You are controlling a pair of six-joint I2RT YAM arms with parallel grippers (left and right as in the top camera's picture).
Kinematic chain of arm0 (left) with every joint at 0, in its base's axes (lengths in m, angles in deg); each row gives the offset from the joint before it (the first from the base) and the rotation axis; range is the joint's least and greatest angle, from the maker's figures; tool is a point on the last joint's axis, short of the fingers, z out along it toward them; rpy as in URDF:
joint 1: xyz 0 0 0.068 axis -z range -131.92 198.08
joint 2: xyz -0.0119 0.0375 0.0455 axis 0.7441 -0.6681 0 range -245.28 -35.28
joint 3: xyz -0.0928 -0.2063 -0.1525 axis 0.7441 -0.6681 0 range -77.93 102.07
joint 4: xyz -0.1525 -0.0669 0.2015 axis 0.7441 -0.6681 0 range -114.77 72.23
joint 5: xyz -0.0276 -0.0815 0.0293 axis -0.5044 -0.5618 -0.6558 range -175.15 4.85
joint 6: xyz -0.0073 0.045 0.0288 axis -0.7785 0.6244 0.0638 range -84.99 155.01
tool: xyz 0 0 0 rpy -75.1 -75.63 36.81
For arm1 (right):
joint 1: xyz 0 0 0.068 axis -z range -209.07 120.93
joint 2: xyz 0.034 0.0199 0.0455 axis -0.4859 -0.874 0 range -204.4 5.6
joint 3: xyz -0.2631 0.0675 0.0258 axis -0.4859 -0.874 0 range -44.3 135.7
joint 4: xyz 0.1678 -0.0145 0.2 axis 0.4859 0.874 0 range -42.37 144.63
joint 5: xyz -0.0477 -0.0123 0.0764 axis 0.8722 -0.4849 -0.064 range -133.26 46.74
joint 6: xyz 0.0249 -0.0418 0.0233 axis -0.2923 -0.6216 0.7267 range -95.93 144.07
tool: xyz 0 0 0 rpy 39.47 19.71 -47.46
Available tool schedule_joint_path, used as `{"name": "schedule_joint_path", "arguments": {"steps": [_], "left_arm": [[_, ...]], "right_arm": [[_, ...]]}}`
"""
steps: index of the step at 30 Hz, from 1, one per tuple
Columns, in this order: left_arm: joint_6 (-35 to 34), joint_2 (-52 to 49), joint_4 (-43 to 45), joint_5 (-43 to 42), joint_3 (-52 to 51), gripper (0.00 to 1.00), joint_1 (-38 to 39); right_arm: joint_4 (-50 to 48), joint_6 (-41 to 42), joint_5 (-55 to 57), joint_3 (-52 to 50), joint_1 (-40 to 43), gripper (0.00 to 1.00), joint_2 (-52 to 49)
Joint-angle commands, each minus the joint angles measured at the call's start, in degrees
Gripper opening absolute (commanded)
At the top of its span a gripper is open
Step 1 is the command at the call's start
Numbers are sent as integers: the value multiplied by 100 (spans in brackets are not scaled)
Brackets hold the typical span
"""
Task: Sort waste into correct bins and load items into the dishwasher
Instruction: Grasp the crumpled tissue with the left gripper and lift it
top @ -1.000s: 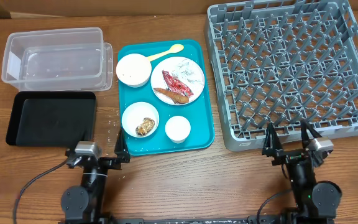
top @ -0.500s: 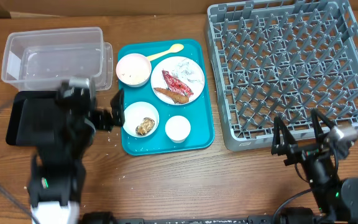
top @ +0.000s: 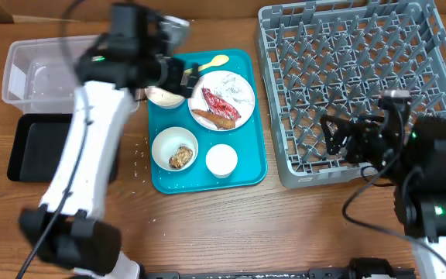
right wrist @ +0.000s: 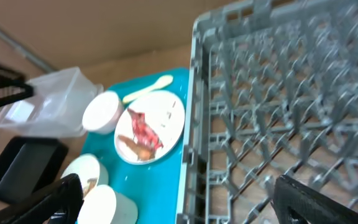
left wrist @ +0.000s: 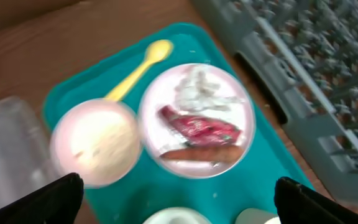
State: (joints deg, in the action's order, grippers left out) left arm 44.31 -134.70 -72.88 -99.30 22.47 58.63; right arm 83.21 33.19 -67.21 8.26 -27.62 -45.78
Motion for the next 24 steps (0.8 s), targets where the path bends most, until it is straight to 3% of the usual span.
{"name": "schedule_joint_path", "arguments": {"steps": [1, 5, 11, 17, 24], "left_arm": [[184, -562, 428, -96, 175, 100, 726], [-444, -1320, 1449, 35, 175, 100, 1143], [-2194, -2177, 1906, 1744, 175, 99, 1462], [-2973, -2914, 1593, 2009, 175, 100, 1537], [-3008, -3598, 1648, 2011, 175, 99, 1537]], "right_arm": [[-52, -33, -339, 188, -22, 100, -286], [44, -37, -485, 188, -22, 100, -507], [258, -37, -481, 188, -22, 100, -540], [450, -37, -481, 188, -22, 100, -540], [468, -37, -466, 188, -22, 100, -540]]}}
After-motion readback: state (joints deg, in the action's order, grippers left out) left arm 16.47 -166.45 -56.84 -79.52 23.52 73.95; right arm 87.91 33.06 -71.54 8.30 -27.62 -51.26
